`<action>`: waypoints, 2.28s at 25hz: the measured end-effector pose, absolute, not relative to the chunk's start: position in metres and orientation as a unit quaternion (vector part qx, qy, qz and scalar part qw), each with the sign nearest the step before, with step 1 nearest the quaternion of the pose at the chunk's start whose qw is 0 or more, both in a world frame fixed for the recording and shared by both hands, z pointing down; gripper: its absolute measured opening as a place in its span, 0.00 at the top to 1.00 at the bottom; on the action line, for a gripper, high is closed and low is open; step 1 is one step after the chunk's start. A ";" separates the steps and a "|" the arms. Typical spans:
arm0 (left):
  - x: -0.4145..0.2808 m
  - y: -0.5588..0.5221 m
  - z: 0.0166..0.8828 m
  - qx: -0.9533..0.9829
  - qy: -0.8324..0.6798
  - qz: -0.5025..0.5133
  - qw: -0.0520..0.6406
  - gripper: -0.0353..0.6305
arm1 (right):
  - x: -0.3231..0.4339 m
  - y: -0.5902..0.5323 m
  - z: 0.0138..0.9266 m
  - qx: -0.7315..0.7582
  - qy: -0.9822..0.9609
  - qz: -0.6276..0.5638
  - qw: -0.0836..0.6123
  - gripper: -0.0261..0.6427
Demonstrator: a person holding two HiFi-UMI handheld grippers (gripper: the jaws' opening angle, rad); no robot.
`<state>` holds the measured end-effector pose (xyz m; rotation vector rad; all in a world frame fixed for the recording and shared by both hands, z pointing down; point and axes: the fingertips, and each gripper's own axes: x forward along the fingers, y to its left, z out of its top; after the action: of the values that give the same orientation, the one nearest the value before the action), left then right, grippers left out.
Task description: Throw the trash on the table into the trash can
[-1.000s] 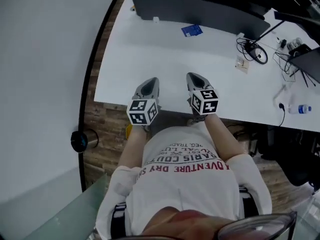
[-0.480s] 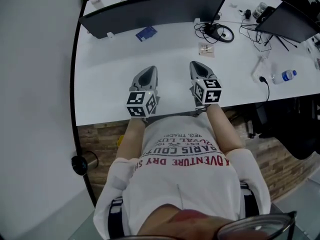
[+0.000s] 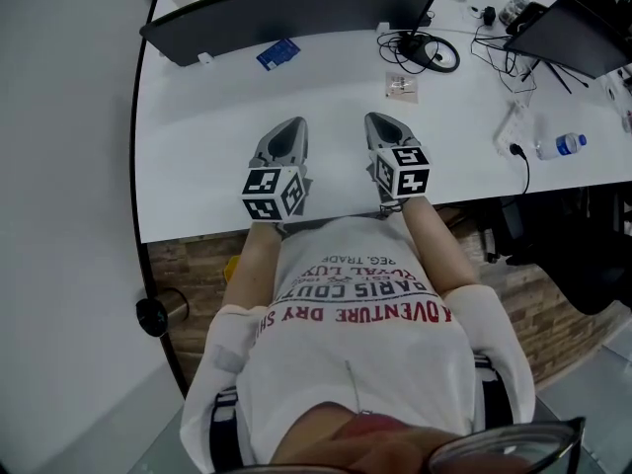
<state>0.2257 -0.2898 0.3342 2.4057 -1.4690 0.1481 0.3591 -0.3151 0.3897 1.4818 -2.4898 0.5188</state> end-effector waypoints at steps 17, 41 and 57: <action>0.267 -0.357 0.390 0.832 -0.495 0.088 0.234 0.91 | 0.433 -0.391 0.458 0.520 -0.799 0.245 0.175 0.70; 0.315 -0.440 0.475 0.827 -0.469 0.160 0.267 0.91 | 0.517 -0.504 0.589 0.543 -0.719 0.295 0.317 0.75; 0.237 -0.380 0.446 0.800 -0.531 0.126 0.250 0.91 | 0.361 -0.478 0.491 0.429 -0.853 0.141 0.262 0.92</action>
<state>0.2372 -0.3796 0.4459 2.1771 -1.4449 0.3427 0.3612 -0.4782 0.4912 1.1614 -2.3077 0.3813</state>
